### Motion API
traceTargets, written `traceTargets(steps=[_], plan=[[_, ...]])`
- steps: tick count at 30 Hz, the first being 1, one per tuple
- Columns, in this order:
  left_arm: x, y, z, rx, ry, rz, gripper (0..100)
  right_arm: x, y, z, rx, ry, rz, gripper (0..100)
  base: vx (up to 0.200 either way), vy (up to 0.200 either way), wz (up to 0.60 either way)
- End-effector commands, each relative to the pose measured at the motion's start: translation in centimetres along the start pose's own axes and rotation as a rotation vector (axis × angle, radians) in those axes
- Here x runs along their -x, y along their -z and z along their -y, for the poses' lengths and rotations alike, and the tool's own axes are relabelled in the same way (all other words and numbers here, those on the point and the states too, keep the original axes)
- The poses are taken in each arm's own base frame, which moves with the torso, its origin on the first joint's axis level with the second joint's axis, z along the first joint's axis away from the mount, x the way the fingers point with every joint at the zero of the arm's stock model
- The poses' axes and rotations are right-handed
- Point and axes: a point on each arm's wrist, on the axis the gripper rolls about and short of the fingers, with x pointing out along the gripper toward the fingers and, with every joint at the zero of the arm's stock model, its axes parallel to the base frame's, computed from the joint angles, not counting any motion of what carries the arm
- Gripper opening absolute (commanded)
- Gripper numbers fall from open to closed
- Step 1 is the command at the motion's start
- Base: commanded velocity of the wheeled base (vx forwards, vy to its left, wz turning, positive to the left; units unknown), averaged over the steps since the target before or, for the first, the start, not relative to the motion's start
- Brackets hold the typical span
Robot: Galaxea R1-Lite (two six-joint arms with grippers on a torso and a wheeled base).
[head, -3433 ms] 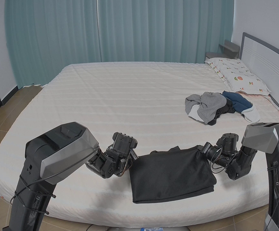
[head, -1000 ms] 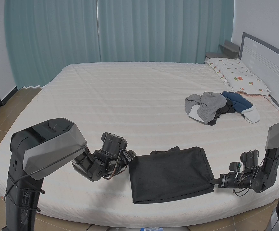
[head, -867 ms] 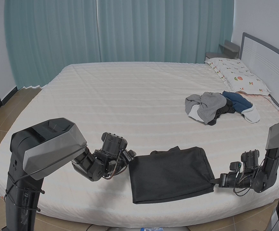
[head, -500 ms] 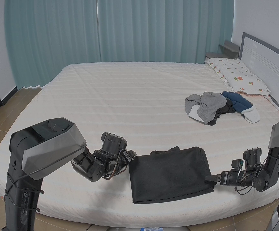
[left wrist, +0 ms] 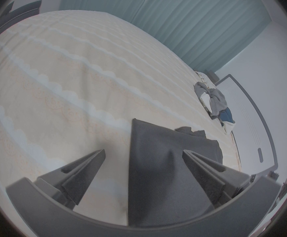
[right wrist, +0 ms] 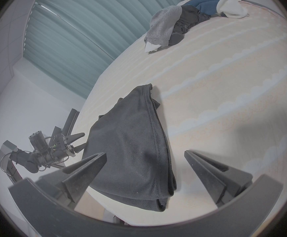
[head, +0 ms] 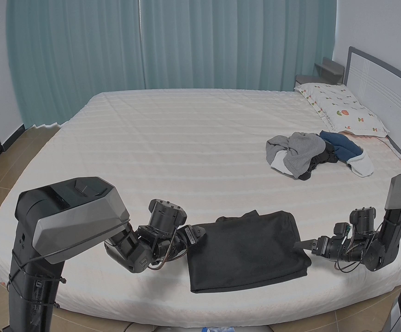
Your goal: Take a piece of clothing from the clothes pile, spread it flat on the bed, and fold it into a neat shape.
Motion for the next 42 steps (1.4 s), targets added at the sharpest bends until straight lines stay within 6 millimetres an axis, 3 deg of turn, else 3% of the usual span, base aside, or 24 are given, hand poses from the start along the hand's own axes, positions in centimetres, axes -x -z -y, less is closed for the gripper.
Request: traceTargets(steps=[1,12,33,34,42], plan=[[0.4,1.4,-0.1,-0.031,0.017,-0.023,100,-0.4,0.0,0.2,-0.008,-0.010,-0.007,100,0.000,0.000,0.00],[1.5,3.0,-0.4,-0.071,0.083,-0.019,100,-0.5,0.0,0.2,-0.006,-0.013,-0.010,100,0.000,0.000,0.00],[1.6,3.9,0.1,-0.092,0.128,-0.028,100,-0.4,-0.1,-0.1,-0.011,-0.019,-0.004,100,0.000,0.000,0.00],[1.7,3.9,0.1,-0.092,0.129,-0.027,0,-0.3,-0.1,-0.1,-0.011,-0.018,-0.003,100,0.000,0.000,0.00],[1.8,3.9,0.0,-0.089,0.119,-0.021,0,-0.3,-0.1,0.0,-0.012,-0.017,-0.002,100,0.000,0.000,0.00]])
